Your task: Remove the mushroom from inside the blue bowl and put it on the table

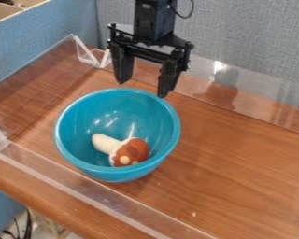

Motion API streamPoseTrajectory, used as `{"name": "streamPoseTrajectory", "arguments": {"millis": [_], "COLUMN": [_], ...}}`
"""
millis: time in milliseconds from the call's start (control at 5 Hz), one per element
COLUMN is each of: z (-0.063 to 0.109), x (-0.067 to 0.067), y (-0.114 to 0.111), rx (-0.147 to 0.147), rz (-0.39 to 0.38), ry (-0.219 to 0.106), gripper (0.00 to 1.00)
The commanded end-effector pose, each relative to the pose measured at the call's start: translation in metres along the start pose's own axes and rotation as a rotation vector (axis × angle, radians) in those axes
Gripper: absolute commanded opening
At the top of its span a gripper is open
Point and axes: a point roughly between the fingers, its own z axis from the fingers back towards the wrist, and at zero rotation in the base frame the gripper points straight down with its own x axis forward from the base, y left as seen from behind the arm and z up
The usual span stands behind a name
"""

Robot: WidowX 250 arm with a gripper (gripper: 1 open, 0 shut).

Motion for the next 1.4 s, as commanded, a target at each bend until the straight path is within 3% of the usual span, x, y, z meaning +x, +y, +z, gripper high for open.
{"name": "streamPoseTrajectory", "arguments": {"millis": [0,600,1000,1200], "z": [-0.005,-0.049,-0.079,-0.082], "x": [-0.005,-0.023,-0.024,-0.023], "y": [-0.004,-0.008,-0.003,-0.003], "rx": [0.000,-0.003,-0.003,-0.003], "rz": [-0.070,-0.184,-0.188,-0.196], "ry": [0.018,0.075,0.114,0.120], "gripper": [1.00,1.00,1.00,0.00]}}
